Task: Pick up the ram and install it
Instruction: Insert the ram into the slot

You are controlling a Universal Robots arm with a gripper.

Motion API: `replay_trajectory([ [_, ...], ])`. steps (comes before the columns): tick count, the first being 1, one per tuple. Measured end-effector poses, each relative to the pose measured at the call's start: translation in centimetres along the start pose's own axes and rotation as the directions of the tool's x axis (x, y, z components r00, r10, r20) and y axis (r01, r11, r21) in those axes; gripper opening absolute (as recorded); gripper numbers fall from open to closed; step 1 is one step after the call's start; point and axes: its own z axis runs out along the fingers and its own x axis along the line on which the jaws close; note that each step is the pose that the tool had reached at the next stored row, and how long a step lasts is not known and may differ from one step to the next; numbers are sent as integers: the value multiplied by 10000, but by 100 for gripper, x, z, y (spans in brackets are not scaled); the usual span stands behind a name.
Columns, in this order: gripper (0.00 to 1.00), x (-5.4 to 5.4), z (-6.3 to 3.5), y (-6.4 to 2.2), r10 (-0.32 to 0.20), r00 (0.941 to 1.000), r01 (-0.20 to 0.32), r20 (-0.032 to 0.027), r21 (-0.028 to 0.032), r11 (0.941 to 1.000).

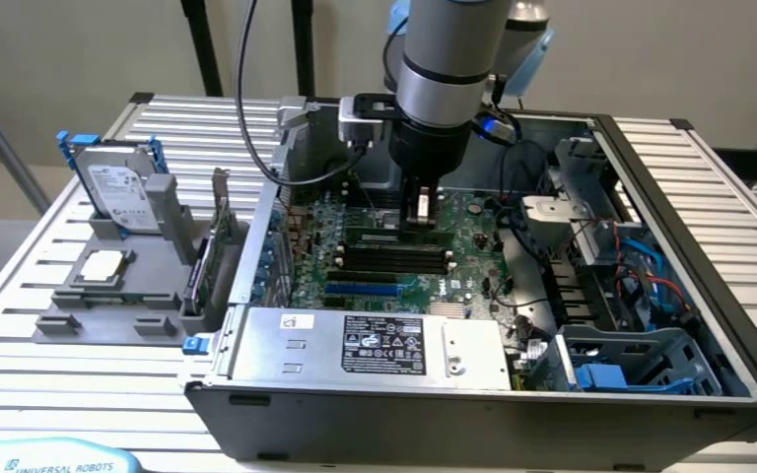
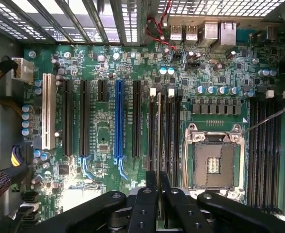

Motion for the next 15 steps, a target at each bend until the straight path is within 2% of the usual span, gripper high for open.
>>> replay_trajectory([
  [6, 13, 6, 109, -5, -1, 10000, 1, -3, 0, 10000],
  [9, 13, 7, 164, -8, 0, 10000, 0, -27, 1, 10000],
  [12, 13, 9, 216, -10, 3, 10000, -3, -77, 1, 10000],
  [15, 13, 10, 256, -11, 7, 9998, -7, -178, 3, 10000],
])
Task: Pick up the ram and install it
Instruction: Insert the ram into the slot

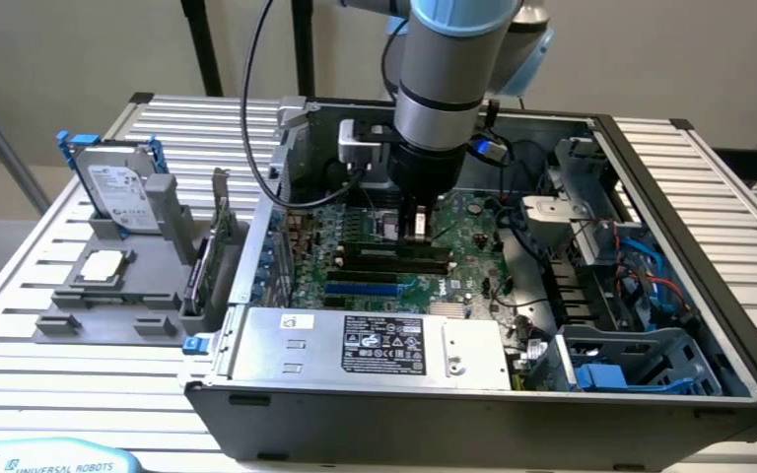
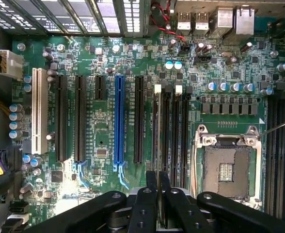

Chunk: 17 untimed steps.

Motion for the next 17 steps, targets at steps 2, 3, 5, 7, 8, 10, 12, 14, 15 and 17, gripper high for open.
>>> replay_trajectory([
  [2, 13, -2, 5, -1, 0, 10000, 0, -29, -1, 10000],
  [3, 13, -6, 5, 0, 1, 10000, -1, -32, -1, 10000],
  [5, 13, -13, 6, 0, 1, 10000, -1, -32, 0, 10000],
  [7, 13, -23, 8, 0, 2, 10000, -2, -43, 1, 10000],
  [8, 13, -31, 9, 0, 0, 10000, 0, -57, 1, 10000],
  [10, 13, -47, 12, 0, -4, 10000, 4, -91, 5, 10000],
  [12, 13, -55, 18, 0, -3, 9999, 3, -112, 11, 10000],
  [14, 13, -55, 24, -1, -5, 9999, 5, -122, 16, 10000],
  [15, 13, -55, 28, -1, -4, 9999, 4, -126, 18, 10000],
  [17, 13, -55, 35, -1, -3, 9999, 3, -129, 22, 10000],
])
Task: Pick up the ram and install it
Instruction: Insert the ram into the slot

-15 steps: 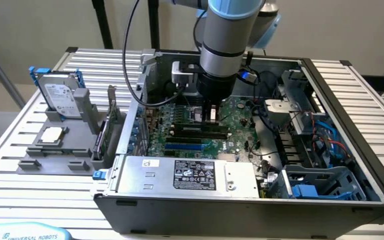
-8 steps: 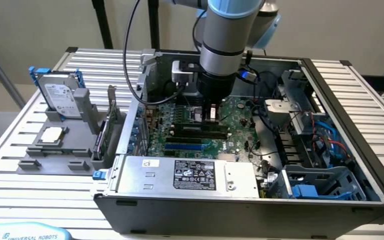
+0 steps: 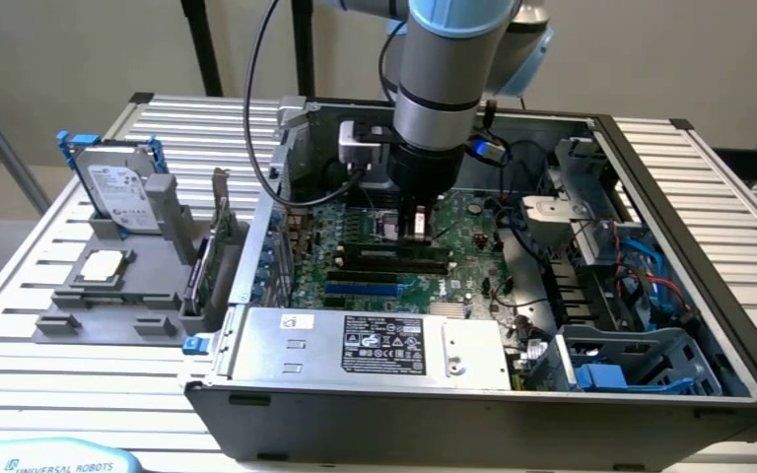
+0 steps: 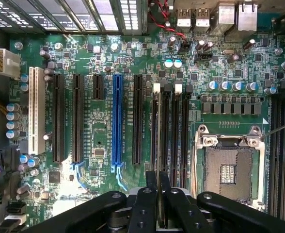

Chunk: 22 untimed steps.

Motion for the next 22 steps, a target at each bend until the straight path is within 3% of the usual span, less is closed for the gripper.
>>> replay_trajectory([
  [22, 13, 0, 71, 4, 1, 10000, -1, -1, 20, 10000],
])
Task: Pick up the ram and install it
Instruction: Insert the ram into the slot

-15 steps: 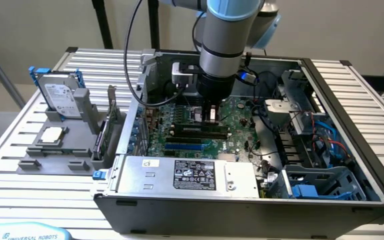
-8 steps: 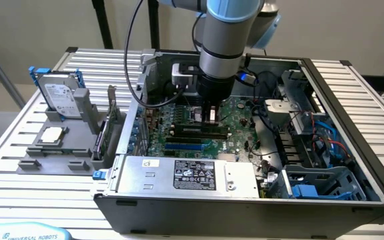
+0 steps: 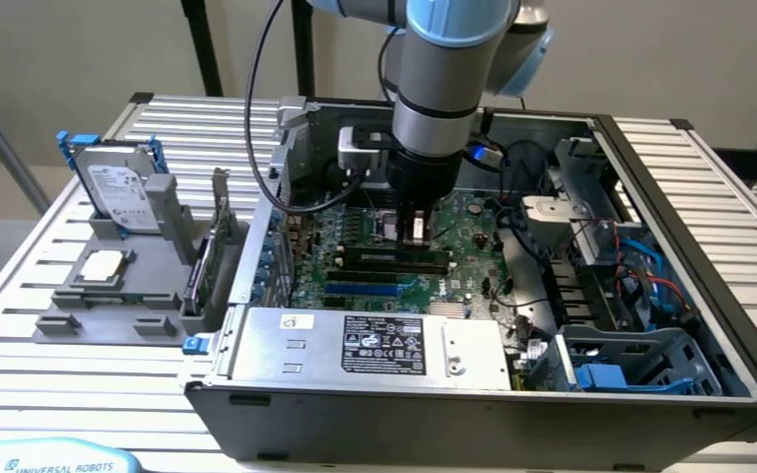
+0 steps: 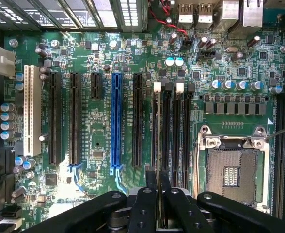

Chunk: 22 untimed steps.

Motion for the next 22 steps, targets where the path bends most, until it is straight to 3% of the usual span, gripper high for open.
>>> replay_trajectory([
  [15, 13, 0, 25, 5, 0, 10000, 0, 0, 10, 10000],
  [17, 15, 0, 25, 5, -1, 10000, 1, 0, 9, 10000],
  [18, 21, 0, 25, 5, 0, 10000, 0, 1, 10, 10000],
  [22, 21, 0, 6, 6, 0, 10000, 0, 7, 10, 10000],
])
